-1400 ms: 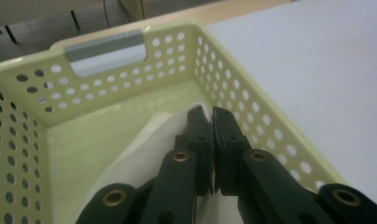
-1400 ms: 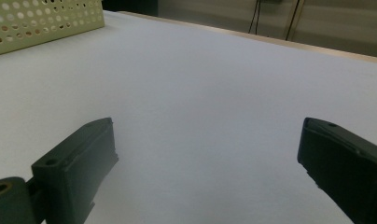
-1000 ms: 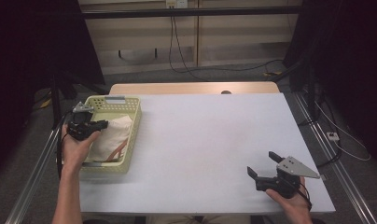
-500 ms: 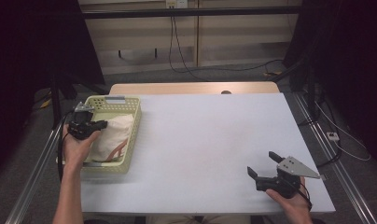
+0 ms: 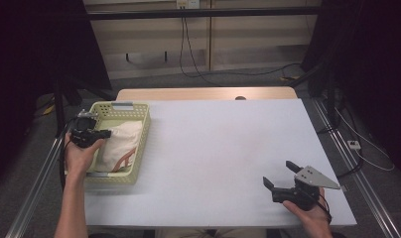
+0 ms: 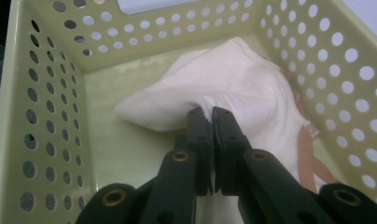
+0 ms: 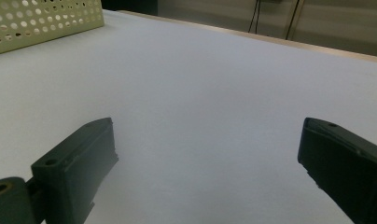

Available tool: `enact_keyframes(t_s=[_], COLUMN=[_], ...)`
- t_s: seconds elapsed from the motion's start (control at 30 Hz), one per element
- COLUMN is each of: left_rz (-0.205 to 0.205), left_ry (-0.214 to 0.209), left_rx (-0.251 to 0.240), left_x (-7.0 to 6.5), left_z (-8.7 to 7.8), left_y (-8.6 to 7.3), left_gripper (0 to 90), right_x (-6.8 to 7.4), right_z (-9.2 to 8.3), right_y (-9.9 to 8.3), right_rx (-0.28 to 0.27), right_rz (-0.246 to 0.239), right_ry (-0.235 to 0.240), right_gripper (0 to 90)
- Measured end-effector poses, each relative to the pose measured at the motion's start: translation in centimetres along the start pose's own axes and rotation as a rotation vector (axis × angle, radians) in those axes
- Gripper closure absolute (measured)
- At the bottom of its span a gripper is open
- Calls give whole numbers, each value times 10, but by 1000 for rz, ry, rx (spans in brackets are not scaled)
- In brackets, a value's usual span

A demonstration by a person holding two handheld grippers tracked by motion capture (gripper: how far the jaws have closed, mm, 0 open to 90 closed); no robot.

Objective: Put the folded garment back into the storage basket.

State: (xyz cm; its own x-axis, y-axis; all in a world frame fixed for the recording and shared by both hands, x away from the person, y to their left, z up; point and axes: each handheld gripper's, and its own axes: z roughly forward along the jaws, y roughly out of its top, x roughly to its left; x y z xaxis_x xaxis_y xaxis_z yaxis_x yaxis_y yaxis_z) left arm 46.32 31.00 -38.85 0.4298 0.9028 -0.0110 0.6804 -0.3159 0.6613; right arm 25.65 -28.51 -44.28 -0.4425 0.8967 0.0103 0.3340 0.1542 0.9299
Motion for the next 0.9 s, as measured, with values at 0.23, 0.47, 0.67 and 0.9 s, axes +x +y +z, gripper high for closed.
enact_keyframes(t_s=[0.23, 0.47, 0.67, 0.9], left_rz=[-24, -44, -94, -68], left_ry=[11, 8, -20, 18], left_rx=[29, 73, 88, 139], left_x=[6, 11, 23, 22], left_z=[4, 9, 17, 22], left_y=[-1, 0, -1, 1], left_gripper=[871, 871, 871, 870], right_x=[0, 0, 0, 0], right_z=[0, 1, 1, 1], right_y=[0, 0, 0, 0], right_rx=[2, 3, 3, 4], right_rz=[-2, -5, -7, -5], right_ry=[-2, 0, -2, -2], right_gripper=[41, 41, 41, 41])
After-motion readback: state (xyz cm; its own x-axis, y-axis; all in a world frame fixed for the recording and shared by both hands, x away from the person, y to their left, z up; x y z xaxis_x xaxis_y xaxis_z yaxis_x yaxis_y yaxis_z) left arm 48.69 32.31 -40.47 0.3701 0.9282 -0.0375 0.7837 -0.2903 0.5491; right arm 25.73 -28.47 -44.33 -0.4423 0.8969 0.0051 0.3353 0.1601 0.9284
